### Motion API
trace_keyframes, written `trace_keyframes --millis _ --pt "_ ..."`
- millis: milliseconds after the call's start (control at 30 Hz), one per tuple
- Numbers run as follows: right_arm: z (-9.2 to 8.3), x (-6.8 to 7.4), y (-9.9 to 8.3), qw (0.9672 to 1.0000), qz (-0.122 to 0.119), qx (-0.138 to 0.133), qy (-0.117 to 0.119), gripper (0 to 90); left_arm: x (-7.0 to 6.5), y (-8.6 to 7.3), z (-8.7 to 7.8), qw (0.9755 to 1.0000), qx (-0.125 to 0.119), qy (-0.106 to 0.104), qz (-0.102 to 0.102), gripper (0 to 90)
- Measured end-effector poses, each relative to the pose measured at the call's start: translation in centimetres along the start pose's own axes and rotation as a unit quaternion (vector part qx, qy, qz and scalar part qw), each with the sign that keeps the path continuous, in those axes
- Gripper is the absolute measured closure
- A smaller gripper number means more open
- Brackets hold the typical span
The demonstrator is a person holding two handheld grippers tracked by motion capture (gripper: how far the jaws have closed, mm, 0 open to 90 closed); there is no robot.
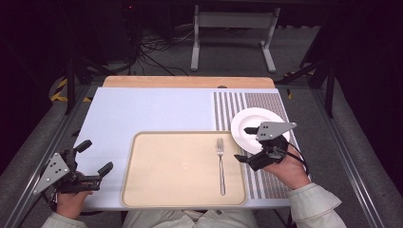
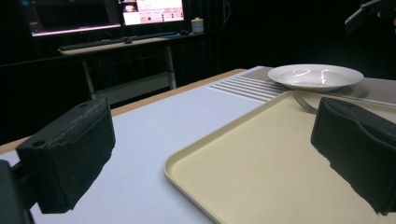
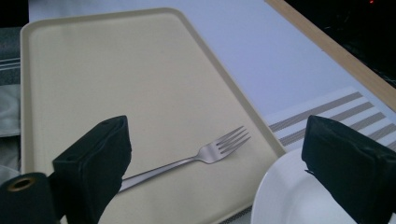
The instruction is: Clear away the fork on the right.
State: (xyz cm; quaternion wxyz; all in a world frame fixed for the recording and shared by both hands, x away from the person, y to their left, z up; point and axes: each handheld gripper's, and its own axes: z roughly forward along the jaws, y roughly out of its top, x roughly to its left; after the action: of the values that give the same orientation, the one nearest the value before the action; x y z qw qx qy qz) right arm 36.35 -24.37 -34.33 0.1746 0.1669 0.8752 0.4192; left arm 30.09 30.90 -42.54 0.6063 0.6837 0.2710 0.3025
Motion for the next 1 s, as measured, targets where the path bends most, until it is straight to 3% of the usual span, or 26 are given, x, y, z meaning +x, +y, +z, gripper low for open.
trace_keyframes --millis 100,467,600,667,700,733,900,1000 --pt "-0.9 -0.1 -0.5 0.9995 0.009 -0.019 -0.022 5.7 0.0 0.0 0.0 1.0000 0.001 -0.001 0.001 0.5" --pt "-3.0 -0.7 -2.4 0.9952 0.028 -0.067 -0.066 1.2 0.0 0.0 -0.1 1.0000 0.000 0.001 0.001 0.5" --pt "-3.5 -0.8 -3.5 0.9912 0.028 -0.095 -0.087 0.3 -0.1 0.0 -0.1 1.0000 -0.001 -0.001 0.000 0.5" --pt "-3.7 -0.8 -4.4 0.9876 0.031 -0.117 -0.100 0.0 0.0 0.0 -0.1 1.0000 -0.001 0.001 0.000 0.4" --pt "-3.7 -0.8 -4.4 0.9876 0.031 -0.117 -0.100 0.0 0.0 0.0 -0.1 1.0000 -0.001 0.001 0.000 0.4" --pt "-3.9 -0.9 -5.3 0.9841 0.034 -0.142 -0.101 0.0 0.0 0.0 0.0 1.0000 -0.001 0.001 0.000 0.4" --pt "-4.3 -0.8 -6.4 0.9813 0.047 -0.145 -0.117 0.0 0.0 0.0 0.0 1.0000 -0.001 0.001 0.000 0.5" --pt "-4.7 -0.8 -7.4 0.9759 0.057 -0.162 -0.134 0.0 0.0 0.0 0.0 1.0000 -0.001 0.001 0.000 0.4"
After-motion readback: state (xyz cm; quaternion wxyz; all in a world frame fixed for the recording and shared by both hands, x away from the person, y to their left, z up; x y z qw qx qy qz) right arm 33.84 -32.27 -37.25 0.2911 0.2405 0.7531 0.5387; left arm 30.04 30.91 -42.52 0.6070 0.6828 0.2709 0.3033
